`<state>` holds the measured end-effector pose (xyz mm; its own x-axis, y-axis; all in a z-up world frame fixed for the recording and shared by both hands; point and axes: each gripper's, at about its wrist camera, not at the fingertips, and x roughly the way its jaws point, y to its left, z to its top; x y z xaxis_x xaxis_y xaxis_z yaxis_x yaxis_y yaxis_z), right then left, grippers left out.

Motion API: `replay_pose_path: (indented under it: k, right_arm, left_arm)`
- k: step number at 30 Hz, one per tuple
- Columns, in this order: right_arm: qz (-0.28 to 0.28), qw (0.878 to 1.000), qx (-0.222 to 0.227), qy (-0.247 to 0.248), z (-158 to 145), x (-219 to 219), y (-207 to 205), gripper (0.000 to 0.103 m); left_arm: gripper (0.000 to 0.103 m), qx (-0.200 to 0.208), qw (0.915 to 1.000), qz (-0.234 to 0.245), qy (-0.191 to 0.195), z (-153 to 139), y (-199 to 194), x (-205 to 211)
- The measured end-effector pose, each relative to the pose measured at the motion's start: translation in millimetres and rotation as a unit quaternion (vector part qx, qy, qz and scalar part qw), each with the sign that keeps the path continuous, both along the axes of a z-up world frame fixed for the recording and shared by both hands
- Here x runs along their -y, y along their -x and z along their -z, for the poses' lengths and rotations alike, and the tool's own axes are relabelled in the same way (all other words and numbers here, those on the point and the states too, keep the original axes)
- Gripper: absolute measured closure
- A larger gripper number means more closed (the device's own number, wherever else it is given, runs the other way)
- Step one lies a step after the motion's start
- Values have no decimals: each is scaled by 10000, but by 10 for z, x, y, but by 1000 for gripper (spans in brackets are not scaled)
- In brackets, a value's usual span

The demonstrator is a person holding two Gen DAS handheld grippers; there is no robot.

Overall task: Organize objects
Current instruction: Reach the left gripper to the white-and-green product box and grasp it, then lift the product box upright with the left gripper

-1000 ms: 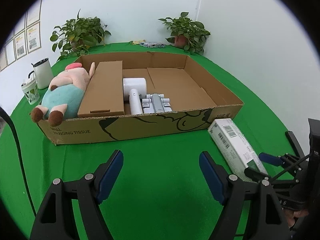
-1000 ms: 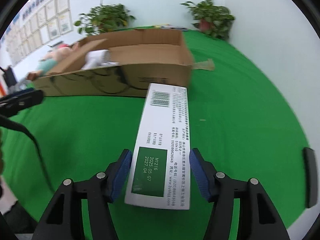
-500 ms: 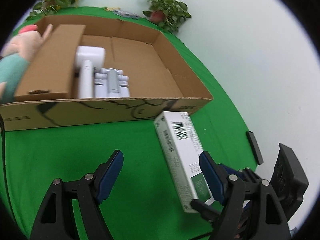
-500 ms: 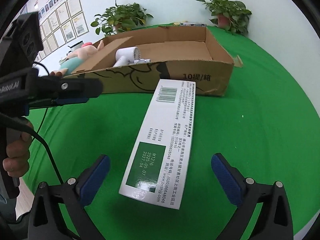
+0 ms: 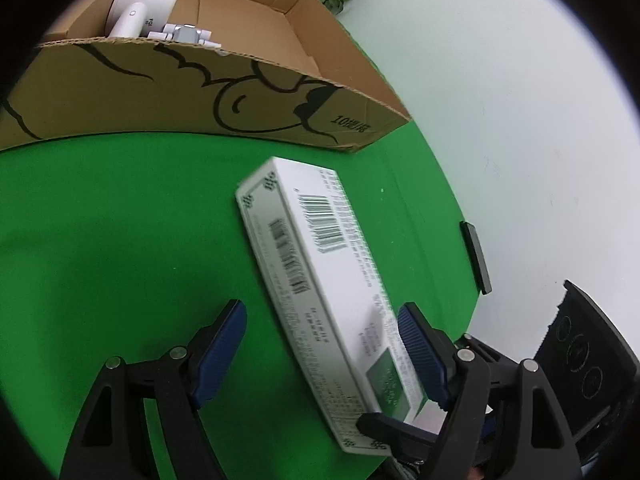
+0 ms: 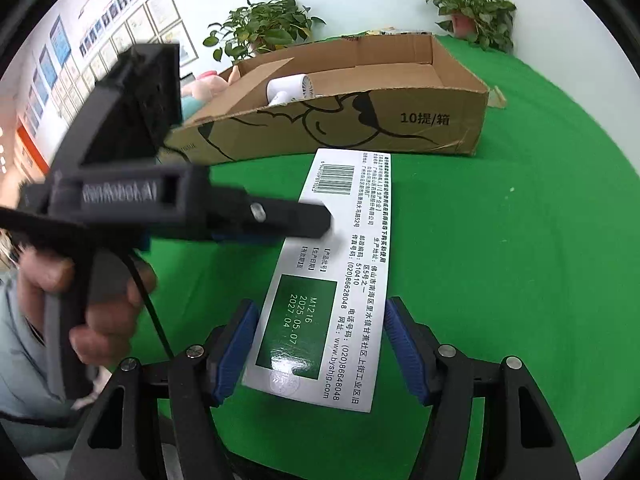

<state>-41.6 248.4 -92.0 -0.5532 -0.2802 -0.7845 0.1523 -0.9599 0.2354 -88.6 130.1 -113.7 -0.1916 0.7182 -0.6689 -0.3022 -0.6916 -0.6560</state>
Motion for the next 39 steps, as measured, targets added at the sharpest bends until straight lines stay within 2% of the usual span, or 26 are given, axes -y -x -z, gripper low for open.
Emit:
replay_pose_path:
  k: [4, 6, 8, 10, 15, 22, 30, 36, 39]
  right_arm:
    - [10, 9992, 66, 395, 38, -21, 40, 40]
    - [-1, 9992, 50, 404, 43, 1, 67, 40]
    - [-23, 9992, 40, 401, 43, 35, 83, 41]
    - [-63, 9993, -13, 356, 28, 87, 106, 41]
    - [-199, 9996, -200, -20, -32, 247, 79, 41]
    - [-205, 9950, -836, -511, -338, 398, -57, 43]
    - [-294, 9828, -1567, -930, -830, 573, -61, 43]
    - [-245, 9768, -1906, -941, -1104, 658, 49, 44]
    - [-131, 9742, -2061, -909, -1246, 644, 123, 44]
  left_arm:
    - [28, 159, 9996, -88, -205, 41, -6, 43]
    - [39, 206, 9994, -105, -253, 62, -35, 48]
    - [41, 184, 9995, -105, -213, 69, -84, 33]
    - [48, 79, 9999, -94, -105, 51, -136, 23]
    - [52, -130, 9997, -201, -81, -47, -212, 96]
    - [53, -728, 9968, -297, -135, -455, -325, 156]
    - [54, -1530, 9872, -454, -33, -1056, -342, 265]
    - [54, -1894, 9809, -434, 91, -1397, -222, 396]
    - [54, -2097, 9769, -404, 121, -1600, -120, 255]
